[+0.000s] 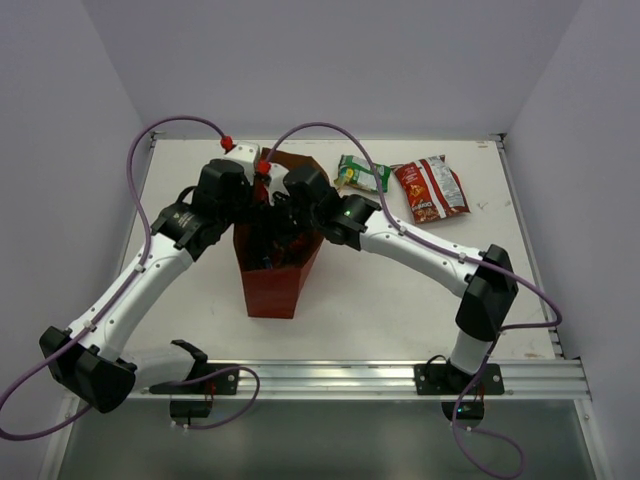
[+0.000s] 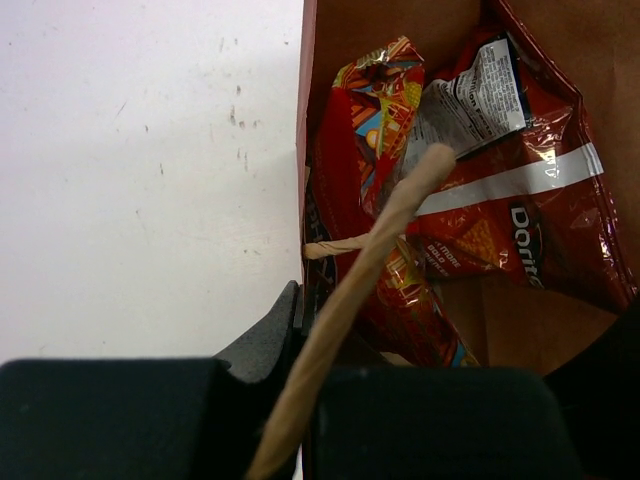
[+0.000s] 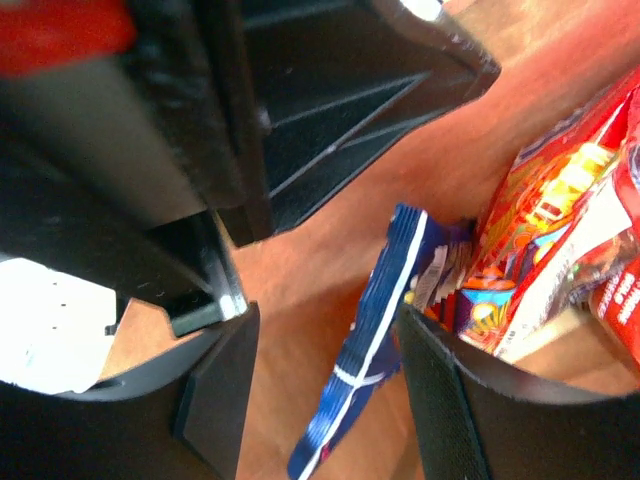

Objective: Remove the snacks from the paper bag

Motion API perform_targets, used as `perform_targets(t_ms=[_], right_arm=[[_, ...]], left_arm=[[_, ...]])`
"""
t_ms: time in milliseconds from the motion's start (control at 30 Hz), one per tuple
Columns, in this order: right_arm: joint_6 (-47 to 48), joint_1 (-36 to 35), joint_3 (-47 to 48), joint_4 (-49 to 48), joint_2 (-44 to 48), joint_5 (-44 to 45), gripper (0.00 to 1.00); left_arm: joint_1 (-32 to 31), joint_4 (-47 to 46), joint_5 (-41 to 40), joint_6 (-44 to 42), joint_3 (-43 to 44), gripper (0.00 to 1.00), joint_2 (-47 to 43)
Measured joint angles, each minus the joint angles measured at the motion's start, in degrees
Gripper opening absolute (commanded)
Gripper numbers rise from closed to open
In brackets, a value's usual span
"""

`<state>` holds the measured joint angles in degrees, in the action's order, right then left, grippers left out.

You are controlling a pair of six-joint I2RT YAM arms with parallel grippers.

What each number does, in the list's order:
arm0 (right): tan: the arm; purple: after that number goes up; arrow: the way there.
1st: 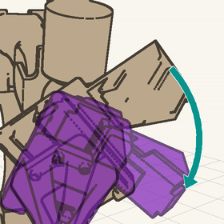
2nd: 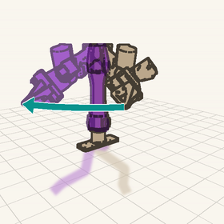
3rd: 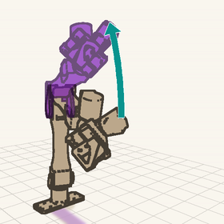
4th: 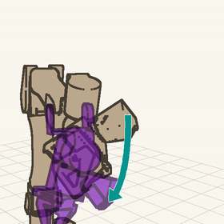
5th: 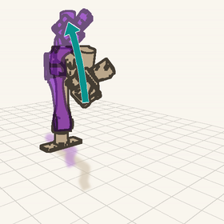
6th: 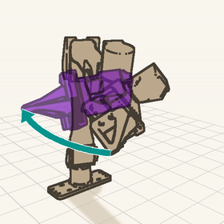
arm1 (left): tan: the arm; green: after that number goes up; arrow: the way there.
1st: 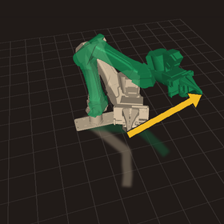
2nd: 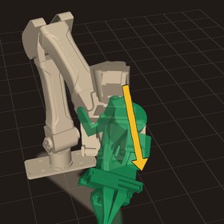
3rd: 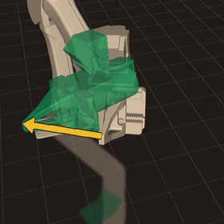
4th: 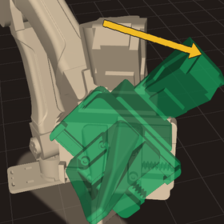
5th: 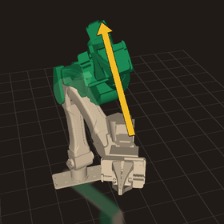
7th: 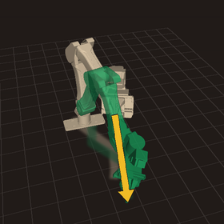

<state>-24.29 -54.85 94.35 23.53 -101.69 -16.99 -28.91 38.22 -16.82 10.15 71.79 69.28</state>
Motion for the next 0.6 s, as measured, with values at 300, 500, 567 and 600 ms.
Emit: perform_targets(t_ms=[300,500,567,600], right_arm=[[-0.9,0.0,-7.6,-1.4,5.2,1.9,0.65],[-1.2,1.3,-7.4,-1.8,10.9,5.3,0.65],[-2.3,1.9,-7.4,-1.9,11.1,6.1,0.65],[-2.8,2.3,-7.4,-1.7,11.0,6.6,0.65]], left_arm=[[-0.1,-1.1,0.2,0.4,0.0,0.00,0.0],[-0.1,-1.1,0.2,0.7,0.0,0.00,-0.1],[-0.1,-1.2,0.2,0.8,0.0,0.00,-0.1],[-0.1,-1.2,0.2,0.8,0.0,0.00,-0.1]])
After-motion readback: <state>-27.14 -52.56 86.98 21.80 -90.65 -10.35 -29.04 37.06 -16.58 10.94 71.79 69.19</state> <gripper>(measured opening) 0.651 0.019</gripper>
